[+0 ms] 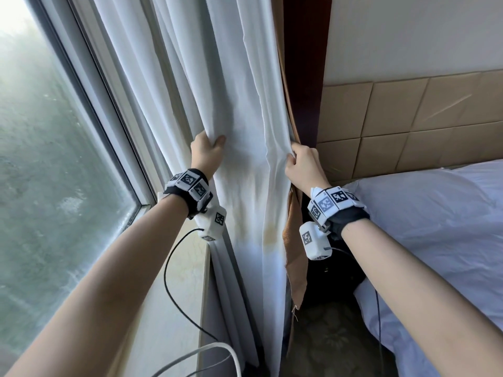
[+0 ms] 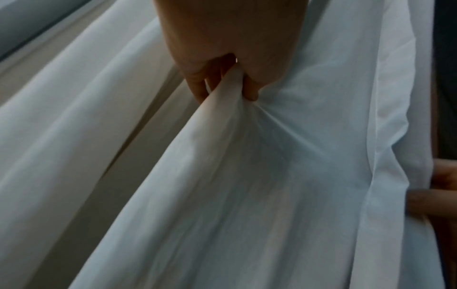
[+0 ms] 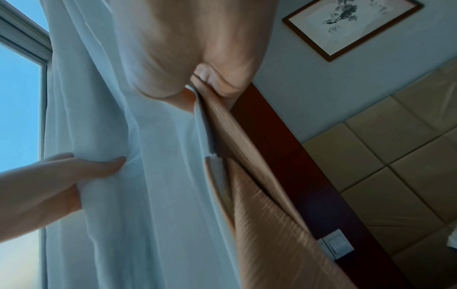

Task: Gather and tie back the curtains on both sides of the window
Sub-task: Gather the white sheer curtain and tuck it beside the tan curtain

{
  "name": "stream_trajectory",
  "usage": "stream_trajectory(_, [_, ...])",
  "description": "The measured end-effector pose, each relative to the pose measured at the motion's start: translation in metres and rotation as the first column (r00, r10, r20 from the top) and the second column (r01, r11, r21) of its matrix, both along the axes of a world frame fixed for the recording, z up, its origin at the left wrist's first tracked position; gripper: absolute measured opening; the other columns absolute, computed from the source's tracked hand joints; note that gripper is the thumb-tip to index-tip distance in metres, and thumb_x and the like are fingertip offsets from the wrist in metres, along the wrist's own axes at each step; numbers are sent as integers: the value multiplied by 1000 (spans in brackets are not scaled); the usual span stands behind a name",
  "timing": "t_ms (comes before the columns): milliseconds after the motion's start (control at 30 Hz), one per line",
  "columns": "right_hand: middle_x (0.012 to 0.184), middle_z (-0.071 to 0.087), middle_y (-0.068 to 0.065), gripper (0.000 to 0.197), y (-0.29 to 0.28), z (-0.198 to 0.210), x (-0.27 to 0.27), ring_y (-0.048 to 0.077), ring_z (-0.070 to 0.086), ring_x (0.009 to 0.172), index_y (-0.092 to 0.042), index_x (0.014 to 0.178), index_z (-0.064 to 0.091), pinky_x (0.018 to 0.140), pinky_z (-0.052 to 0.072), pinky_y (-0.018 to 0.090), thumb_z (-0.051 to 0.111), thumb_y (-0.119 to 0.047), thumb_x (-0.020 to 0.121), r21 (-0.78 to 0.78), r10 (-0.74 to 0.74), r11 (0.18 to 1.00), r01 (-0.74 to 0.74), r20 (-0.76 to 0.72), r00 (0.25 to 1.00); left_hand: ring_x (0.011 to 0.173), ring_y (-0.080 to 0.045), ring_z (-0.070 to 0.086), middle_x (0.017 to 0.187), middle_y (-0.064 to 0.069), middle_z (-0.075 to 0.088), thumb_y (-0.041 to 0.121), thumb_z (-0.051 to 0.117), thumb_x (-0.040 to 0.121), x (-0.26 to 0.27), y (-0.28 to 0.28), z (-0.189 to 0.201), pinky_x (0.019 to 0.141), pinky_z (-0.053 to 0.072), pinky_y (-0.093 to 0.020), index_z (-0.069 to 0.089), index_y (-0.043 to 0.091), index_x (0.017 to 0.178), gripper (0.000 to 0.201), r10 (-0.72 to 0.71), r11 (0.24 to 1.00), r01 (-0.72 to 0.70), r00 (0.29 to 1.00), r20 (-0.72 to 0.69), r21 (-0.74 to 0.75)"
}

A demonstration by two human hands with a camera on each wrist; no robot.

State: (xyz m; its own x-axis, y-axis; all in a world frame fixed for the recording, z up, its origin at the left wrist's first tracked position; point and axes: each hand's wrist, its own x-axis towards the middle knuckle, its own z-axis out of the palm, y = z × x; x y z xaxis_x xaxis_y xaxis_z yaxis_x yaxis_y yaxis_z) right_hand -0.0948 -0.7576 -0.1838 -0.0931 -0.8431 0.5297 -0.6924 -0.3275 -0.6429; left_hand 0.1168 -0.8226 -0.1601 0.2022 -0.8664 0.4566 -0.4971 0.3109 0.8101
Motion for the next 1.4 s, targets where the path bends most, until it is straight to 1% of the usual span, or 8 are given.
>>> stream_trajectory(267, [77, 53, 15, 25, 1, 9, 6, 39, 54, 77, -4, 93, 56, 67, 42, 31, 36, 6, 81, 65, -83, 994, 88, -85, 993, 80, -23, 65, 85, -7, 68, 22, 59, 89, 5, 33, -12, 66, 54, -36, 66, 5, 93, 18, -50, 989, 45, 998, -33, -144])
stream_trajectory(433, [95, 59, 30, 38, 6, 15, 20, 48, 58, 92, -2, 115, 57, 79, 53, 48, 35, 3, 84, 91, -94, 990, 109, -158, 983, 69, -11, 62, 75, -8, 66, 22, 56, 89, -25, 73, -15, 61, 53, -29, 64, 3, 82, 22, -201, 948, 211, 977, 67, -240])
stream_trajectory(633, [92, 59, 22, 34, 17, 14, 32, 43, 56, 95, -6, 113, 59, 80, 51, 39, 38, -3, 86, 115, 35, 993, -29, -48, 998, 82, -25, 61, 86, -7, 64, 12, 52, 86, -61, 66, 1, 66, 47, -31, 64, 6, 96, 17, -330, 935, 354, 855, 400, 15])
stream_trajectory(867, [76, 48, 14, 17, 27, 2, 22, 38, 51, 94, -3, 95, 56, 70, 37, 30, 39, 0, 91, 88, 0, 996, 5, -59, 998, 73, -26, 55, 86, -10, 61, 10, 44, 86, -72, 41, -31, 61, 39, -27, 53, 0, 114, 31, -217, 971, 165, 913, 345, 174])
stream_trajectory(1167, [102, 65, 19, 49, 30, 6, 33, 39, 60, 93, -9, 98, 55, 71, 40, 38, 45, -56, 92, 153, -78, 981, 122, -265, 961, 125, -32, 49, 136, -19, 50, 6, 50, 94, -89, 54, -58, 99, 39, -33, 45, -2, 133, 40, -434, 901, 325, 655, 618, 288])
stream_trajectory(1233, [105, 65, 20, 41, 28, 8, 28, 40, 61, 96, -6, 103, 58, 74, 43, 39, 51, -45, 92, 134, -116, 975, 176, -365, 924, 105, -38, 55, 106, -23, 56, 0, 49, 89, -86, 54, -60, 83, 45, -41, 57, 1, 94, 10, -476, 876, 373, 558, 680, 307])
stream_trajectory(1300, [106, 63, 25, 22, 24, 11, 20, 44, 60, 98, -1, 102, 59, 76, 46, 40, 50, -18, 92, 131, -143, 970, 205, -372, 917, 105, -30, 56, 107, -11, 59, 9, 56, 88, -75, 47, -58, 86, 47, -38, 58, 8, 97, 9, -493, 855, 417, 469, 733, 308])
stream_trajectory(1400, [100, 62, 29, 16, 21, 12, 3, 46, 60, 93, 3, 93, 58, 73, 48, 43, 47, -6, 87, 125, -166, 967, 223, -354, 920, 94, -17, 62, 108, -3, 68, 25, 58, 93, -52, 40, -45, 89, 50, -35, 68, 14, 107, 20, -440, 886, 440, 702, 560, 145])
